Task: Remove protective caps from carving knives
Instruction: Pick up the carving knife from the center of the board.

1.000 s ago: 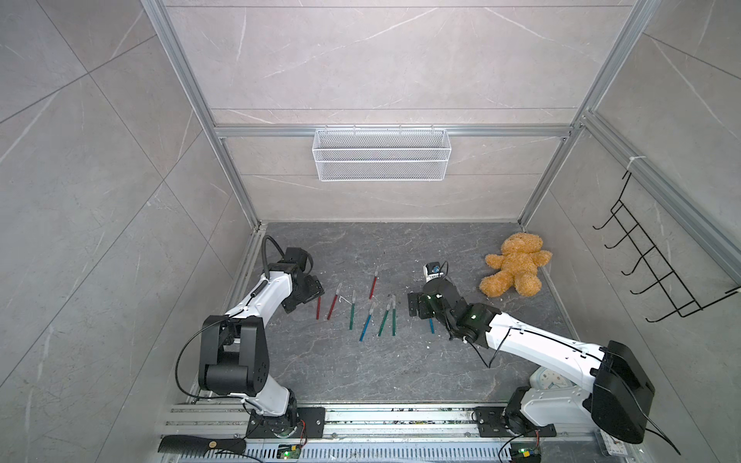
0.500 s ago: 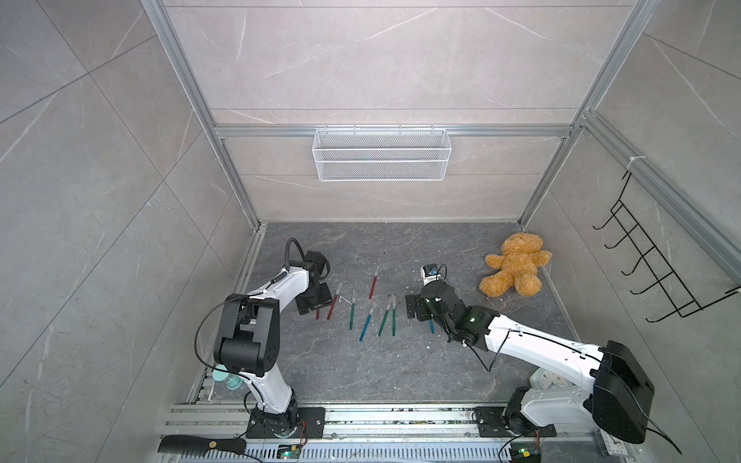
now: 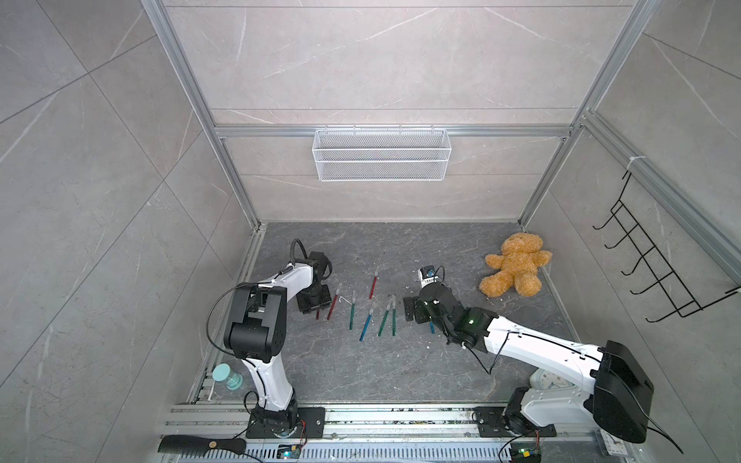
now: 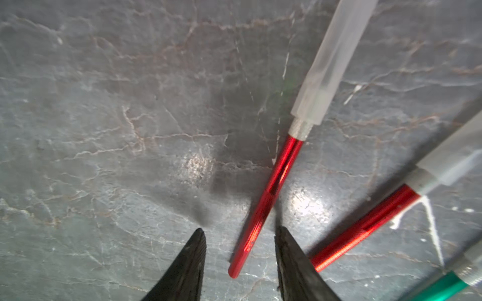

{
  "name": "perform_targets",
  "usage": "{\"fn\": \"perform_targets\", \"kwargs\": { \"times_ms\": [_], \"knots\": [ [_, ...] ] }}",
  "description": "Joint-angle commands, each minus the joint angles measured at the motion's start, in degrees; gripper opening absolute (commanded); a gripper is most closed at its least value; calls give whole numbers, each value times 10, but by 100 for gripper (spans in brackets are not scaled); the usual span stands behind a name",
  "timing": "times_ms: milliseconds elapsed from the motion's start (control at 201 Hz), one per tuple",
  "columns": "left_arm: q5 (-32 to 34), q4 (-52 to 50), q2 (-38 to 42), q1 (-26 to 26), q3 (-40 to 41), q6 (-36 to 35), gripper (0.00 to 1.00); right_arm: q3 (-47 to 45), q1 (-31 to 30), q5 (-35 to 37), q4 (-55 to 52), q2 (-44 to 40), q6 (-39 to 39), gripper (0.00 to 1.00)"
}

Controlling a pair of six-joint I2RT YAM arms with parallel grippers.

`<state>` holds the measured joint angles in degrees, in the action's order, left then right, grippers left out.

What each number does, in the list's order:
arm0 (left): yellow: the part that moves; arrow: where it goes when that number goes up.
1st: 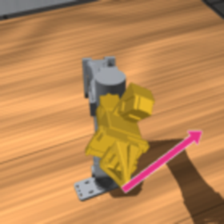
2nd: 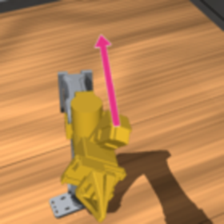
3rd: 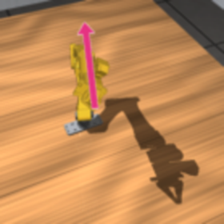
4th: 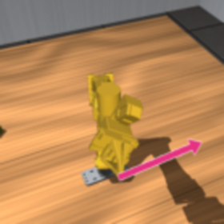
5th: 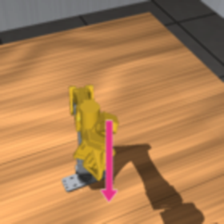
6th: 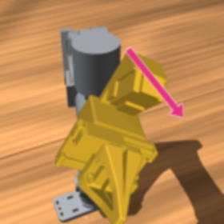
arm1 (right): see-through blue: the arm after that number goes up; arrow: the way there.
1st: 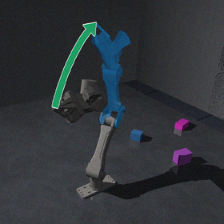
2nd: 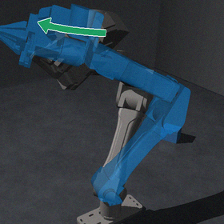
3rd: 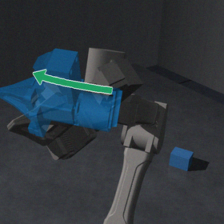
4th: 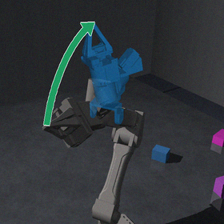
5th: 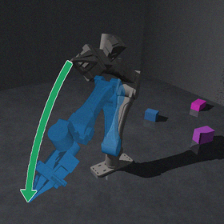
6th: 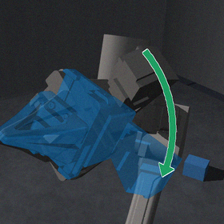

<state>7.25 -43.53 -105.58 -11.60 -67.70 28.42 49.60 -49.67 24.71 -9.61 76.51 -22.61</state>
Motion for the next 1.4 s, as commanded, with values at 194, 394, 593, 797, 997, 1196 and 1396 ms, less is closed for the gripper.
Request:
{"fn": "perform_targets", "kwargs": {
  "times_ms": [194,394,593,797,997,1196,1396],
  "knots": [
    [-7,-17,-28,0,-22,-16,35,0,-14,18,2,-3,13,99],
    [-10,-19,-41,0,-21,-17,27,3,-19,29,-1,-2,16,99],
    [-10,-24,-54,-3,-21,-18,21,4,-24,39,-4,0,17,99],
    [-6,-28,-59,-8,-21,-16,17,6,-28,45,-5,2,20,99],
    [4,-35,-56,-9,-21,-13,12,8,-32,53,-7,6,23,99],
    [16,-42,-40,-9,-20,-13,3,10,-36,55,-7,8,23,100],
    [27,-57,20,-10,-18,-23,0,7,-36,48,0,8,19,100]
  ]
}}
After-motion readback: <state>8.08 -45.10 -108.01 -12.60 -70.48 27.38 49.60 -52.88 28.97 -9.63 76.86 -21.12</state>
